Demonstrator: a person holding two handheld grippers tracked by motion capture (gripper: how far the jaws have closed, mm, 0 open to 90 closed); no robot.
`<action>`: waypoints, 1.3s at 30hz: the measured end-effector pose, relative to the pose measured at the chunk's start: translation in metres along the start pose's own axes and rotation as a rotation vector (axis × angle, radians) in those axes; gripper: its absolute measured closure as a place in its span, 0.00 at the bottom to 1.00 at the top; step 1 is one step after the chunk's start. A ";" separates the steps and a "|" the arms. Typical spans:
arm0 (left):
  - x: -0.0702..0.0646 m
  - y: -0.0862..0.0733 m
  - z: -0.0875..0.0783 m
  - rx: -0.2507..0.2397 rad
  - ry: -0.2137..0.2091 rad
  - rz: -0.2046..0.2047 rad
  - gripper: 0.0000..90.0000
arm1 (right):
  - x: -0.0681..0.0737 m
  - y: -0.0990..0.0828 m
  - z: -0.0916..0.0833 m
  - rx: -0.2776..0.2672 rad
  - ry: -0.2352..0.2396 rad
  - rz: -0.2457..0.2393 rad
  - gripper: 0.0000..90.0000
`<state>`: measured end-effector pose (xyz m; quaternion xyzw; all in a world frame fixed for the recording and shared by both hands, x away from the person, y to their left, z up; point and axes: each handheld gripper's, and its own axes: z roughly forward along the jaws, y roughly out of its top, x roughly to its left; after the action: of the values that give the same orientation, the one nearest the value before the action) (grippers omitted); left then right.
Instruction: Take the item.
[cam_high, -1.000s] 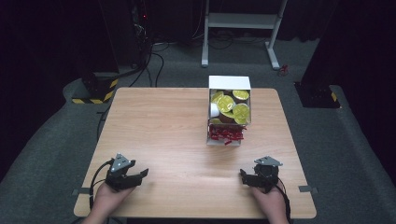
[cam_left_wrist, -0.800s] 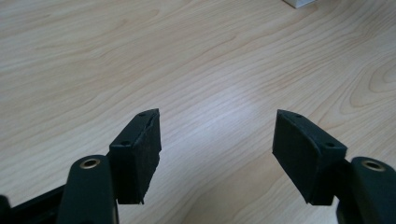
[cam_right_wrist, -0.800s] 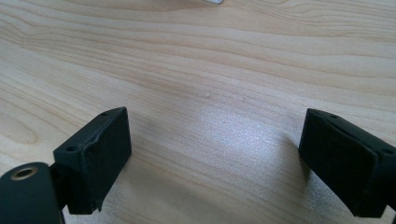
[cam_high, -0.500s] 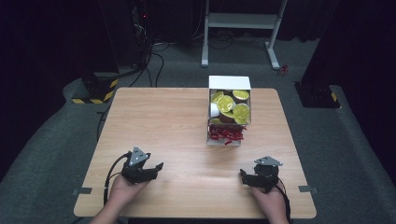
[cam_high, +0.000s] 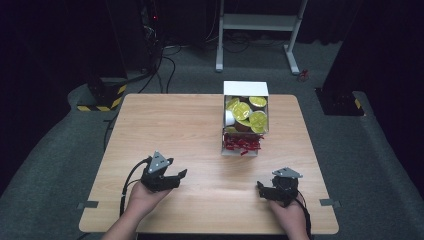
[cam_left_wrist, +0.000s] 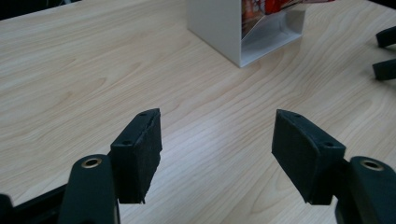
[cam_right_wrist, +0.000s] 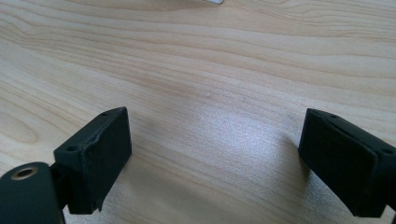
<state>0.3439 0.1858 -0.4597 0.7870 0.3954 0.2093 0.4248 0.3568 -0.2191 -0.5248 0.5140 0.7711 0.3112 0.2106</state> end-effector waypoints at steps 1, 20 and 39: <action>-0.001 0.002 0.001 -0.006 -0.004 0.001 0.37 | 0.000 0.000 0.000 0.000 0.000 0.000 0.10; -0.022 0.025 0.028 -0.081 -0.072 -0.030 0.40 | 0.000 0.000 0.000 0.000 0.000 0.000 0.10; -0.033 0.047 0.045 -0.113 -0.100 -0.032 0.44 | 0.000 0.000 0.000 0.000 -0.001 0.001 0.11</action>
<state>0.3749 0.1213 -0.4445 0.7648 0.3738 0.1851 0.4911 0.3566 -0.2189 -0.5248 0.5145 0.7707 0.3112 0.2109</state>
